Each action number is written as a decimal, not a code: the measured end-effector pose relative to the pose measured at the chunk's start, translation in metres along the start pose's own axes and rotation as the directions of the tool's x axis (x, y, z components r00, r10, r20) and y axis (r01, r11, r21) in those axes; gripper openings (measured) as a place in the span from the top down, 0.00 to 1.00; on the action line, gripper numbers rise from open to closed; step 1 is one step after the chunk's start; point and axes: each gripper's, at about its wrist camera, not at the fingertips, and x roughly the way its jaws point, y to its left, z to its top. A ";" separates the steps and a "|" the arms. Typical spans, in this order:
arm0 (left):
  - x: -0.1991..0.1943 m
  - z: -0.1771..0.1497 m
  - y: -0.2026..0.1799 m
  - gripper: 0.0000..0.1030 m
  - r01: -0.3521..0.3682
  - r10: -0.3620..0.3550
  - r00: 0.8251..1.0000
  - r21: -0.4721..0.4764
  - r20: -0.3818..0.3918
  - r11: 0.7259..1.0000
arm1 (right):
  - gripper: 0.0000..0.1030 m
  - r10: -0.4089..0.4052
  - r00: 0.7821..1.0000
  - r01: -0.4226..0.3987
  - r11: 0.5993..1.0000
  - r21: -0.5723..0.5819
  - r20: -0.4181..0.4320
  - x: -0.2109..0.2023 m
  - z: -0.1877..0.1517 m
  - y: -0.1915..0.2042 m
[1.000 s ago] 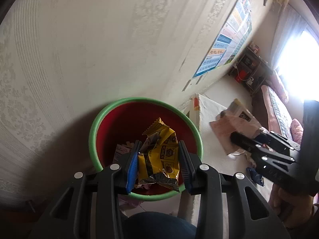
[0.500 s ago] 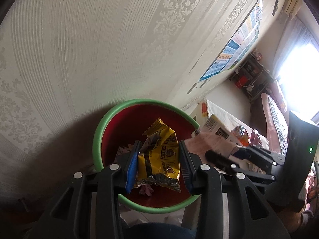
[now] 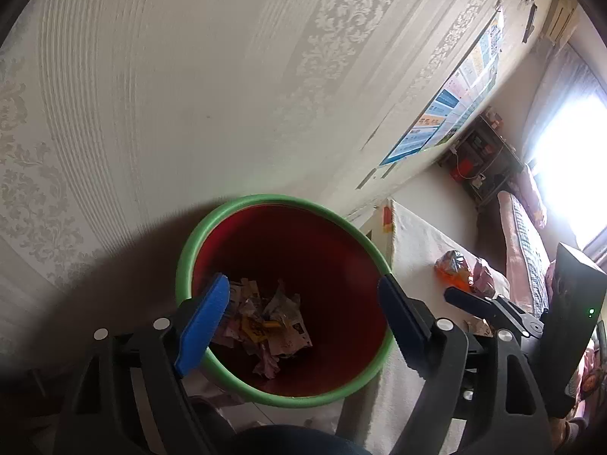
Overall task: Collect trash
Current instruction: 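Move both open tools back over the remaining trash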
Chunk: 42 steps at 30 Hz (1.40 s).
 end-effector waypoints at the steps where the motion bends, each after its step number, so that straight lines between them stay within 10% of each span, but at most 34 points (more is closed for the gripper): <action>1: -0.001 -0.001 -0.004 0.24 0.002 -0.002 1.000 0.000 0.000 1.000 | 0.14 -0.001 1.000 0.001 1.000 0.008 0.005 -0.005 -0.002 -0.003; 22: -0.004 -0.057 -0.126 0.23 0.068 -0.058 0.996 0.165 -0.069 0.984 | 0.08 -0.147 0.986 0.131 0.975 0.178 0.084 -0.112 -0.084 -0.106; 42: 0.034 -0.074 -0.249 0.08 0.167 -0.124 0.982 0.338 -0.144 0.926 | 0.05 -0.362 0.932 0.315 0.852 0.417 0.035 -0.174 -0.152 -0.231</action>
